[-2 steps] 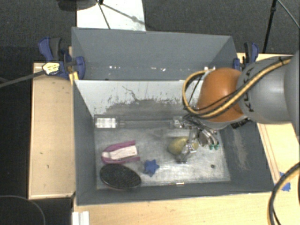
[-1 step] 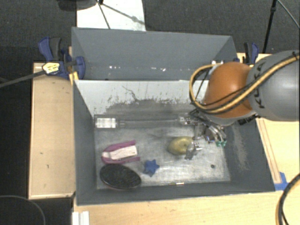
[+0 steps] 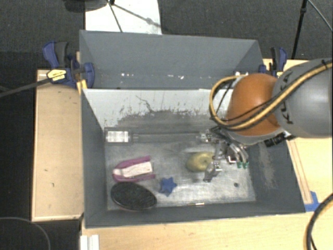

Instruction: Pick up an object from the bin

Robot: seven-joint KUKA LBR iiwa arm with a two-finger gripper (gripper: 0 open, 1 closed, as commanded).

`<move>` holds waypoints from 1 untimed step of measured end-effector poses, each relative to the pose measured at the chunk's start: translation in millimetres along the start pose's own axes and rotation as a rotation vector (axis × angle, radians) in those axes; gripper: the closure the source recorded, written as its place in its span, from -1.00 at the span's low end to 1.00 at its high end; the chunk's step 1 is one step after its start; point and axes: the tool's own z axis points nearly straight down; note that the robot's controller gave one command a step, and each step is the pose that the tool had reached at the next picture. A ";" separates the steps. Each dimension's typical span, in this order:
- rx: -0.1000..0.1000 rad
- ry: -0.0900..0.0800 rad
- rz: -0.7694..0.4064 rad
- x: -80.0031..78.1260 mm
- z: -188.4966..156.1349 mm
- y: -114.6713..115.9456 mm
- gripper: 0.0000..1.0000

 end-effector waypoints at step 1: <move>0.000 -0.002 0.019 -0.4 30.3 0.1 -1.00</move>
Offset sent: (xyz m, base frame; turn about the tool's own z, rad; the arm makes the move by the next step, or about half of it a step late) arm -0.0005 0.0000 -0.0305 0.0228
